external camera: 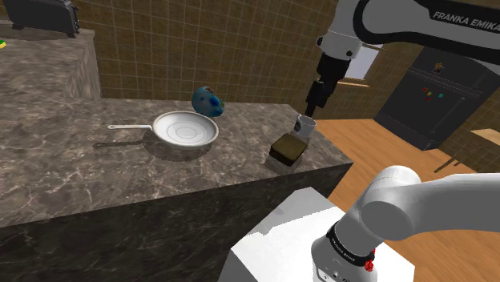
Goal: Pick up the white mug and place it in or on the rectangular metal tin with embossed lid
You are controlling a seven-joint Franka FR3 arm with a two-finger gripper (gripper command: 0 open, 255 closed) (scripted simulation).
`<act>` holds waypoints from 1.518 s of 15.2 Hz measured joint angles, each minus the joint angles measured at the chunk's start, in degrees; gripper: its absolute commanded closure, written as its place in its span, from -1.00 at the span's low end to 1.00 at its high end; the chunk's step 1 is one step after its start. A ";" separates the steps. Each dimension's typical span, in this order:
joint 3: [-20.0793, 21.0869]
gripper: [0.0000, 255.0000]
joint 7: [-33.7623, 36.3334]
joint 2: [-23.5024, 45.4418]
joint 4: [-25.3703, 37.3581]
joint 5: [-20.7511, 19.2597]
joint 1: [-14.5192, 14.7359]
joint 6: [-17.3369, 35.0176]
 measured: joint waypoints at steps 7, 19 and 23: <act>-5.41 -1.00 -4.64 5.16 -1.52 -3.57 -2.15 6.72; -17.64 -1.00 -15.51 23.41 2.22 -7.70 -5.70 21.92; -21.32 -1.00 -19.72 30.92 5.67 -6.83 -6.42 26.03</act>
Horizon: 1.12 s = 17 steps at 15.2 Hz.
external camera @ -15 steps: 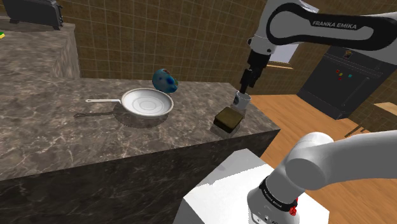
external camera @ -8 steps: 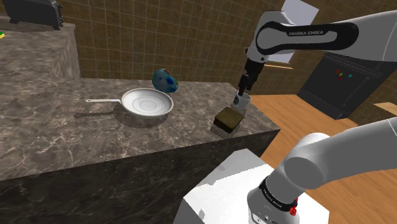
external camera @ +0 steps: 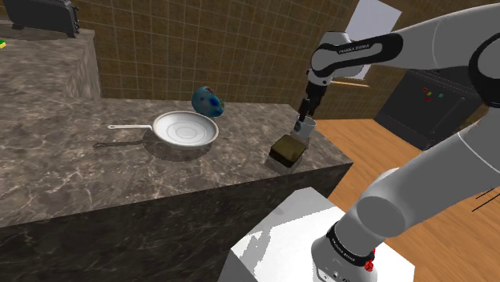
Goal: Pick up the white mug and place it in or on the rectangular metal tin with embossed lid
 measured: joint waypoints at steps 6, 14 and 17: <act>-4.66 -1.00 -7.65 13.30 7.48 4.60 -1.41 5.35; -6.24 -1.00 -14.13 24.59 12.98 10.37 -4.05 9.98; -6.15 -1.00 -14.79 26.11 12.18 11.19 -4.44 12.16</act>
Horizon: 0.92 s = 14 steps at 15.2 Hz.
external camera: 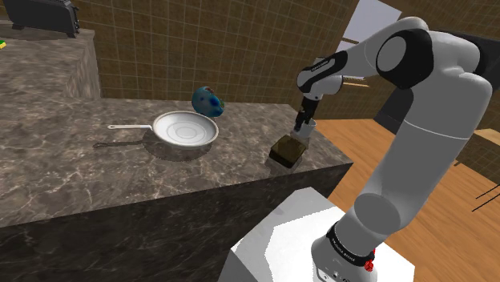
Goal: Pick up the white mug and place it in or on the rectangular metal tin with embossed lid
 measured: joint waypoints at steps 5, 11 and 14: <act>0.12 -1.00 -0.18 0.73 -0.39 0.40 -0.10 1.07; 0.12 1.00 -0.18 0.74 -0.41 0.41 -0.11 1.10; 0.12 1.00 -0.18 0.74 -0.41 0.41 -0.11 1.10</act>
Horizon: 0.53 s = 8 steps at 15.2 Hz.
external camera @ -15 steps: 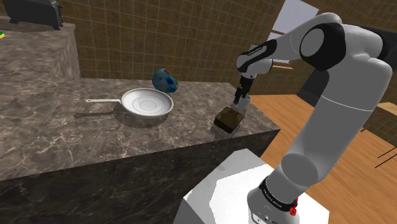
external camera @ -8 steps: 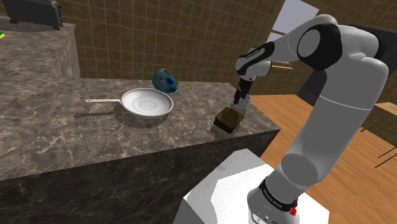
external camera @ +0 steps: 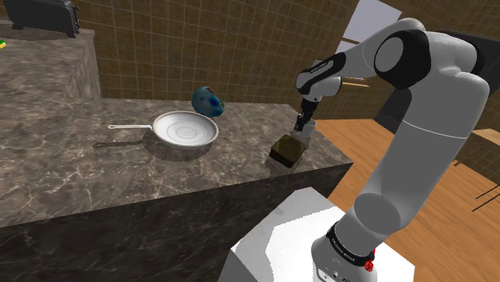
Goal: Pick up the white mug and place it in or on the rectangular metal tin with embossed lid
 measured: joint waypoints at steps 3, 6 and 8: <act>0.00 1.00 0.00 0.00 0.00 0.00 0.00 0.00; -0.10 1.00 0.20 -0.67 0.16 -0.37 0.12 -0.78; -0.20 1.00 0.41 -1.43 0.74 -0.78 0.25 -2.03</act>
